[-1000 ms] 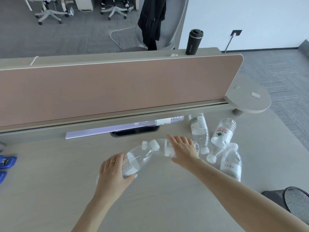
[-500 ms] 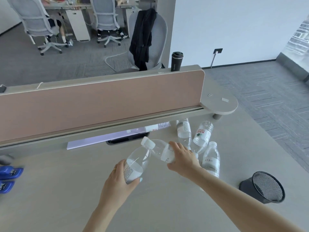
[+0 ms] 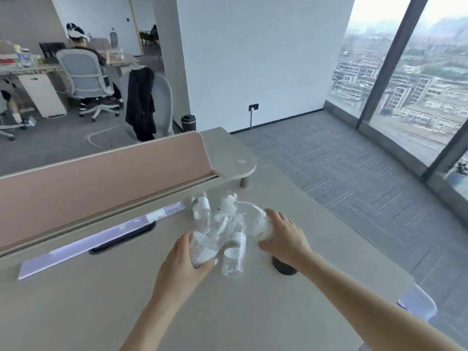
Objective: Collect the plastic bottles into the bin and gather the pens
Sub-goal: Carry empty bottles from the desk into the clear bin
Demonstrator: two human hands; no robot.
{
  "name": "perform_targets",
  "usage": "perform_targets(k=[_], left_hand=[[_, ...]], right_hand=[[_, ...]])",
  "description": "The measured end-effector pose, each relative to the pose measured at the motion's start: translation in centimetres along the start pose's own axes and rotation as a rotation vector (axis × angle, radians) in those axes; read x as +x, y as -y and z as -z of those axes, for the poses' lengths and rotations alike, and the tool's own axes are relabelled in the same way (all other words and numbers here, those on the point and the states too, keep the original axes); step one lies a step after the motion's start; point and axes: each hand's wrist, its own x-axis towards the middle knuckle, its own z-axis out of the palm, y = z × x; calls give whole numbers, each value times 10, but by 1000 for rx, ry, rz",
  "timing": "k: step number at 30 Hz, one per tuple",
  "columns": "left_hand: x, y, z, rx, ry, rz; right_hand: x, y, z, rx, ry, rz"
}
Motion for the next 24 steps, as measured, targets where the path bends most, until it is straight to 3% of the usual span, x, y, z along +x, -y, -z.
perform_targets(k=[11,24], left_hand=[[-67,-172,-117,-69,212,-278],[-135,-324,-251,-51,500,-612]], right_hand=[[-142,-175,122,59,-244,-319],[-285,-330,193,97,-471,-648]])
